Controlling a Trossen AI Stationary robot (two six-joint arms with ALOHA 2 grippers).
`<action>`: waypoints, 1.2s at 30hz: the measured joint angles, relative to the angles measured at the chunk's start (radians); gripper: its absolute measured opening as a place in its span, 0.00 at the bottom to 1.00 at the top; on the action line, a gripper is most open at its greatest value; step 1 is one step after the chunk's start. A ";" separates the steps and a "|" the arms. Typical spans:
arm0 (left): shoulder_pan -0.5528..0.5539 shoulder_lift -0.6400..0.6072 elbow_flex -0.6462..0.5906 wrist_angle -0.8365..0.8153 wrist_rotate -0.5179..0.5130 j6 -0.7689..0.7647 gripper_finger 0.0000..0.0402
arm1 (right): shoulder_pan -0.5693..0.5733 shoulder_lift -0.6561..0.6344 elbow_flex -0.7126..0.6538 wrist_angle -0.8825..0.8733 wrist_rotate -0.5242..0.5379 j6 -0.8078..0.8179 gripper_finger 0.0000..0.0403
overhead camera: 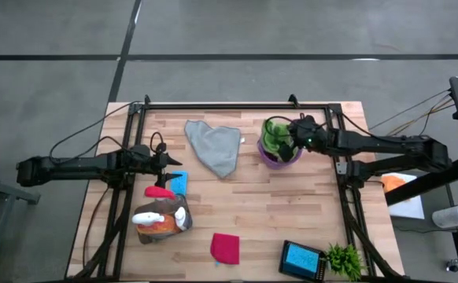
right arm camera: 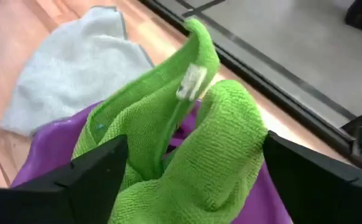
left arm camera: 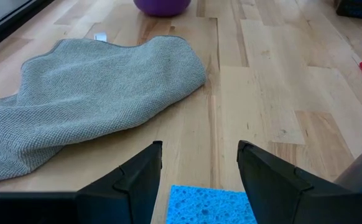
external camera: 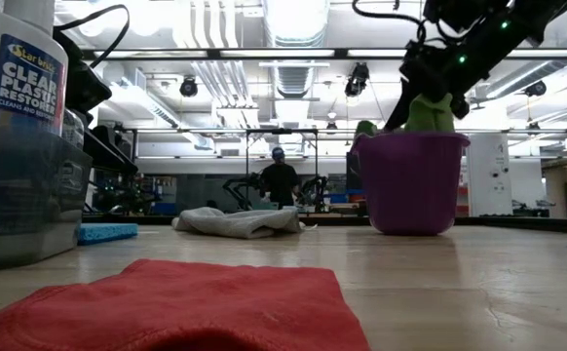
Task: Pick & Place Kitchen Items
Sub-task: Put the green microfiber towel into the purple bucket
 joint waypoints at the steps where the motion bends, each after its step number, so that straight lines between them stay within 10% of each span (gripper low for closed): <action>1: 0.000 0.000 0.000 0.000 0.000 0.000 0.53 | 0.005 -0.008 0.001 -0.007 0.009 -0.001 0.93; 36: 0.000 0.000 0.000 0.000 0.000 0.000 0.53 | 0.014 -0.074 0.025 0.011 0.013 -0.057 0.90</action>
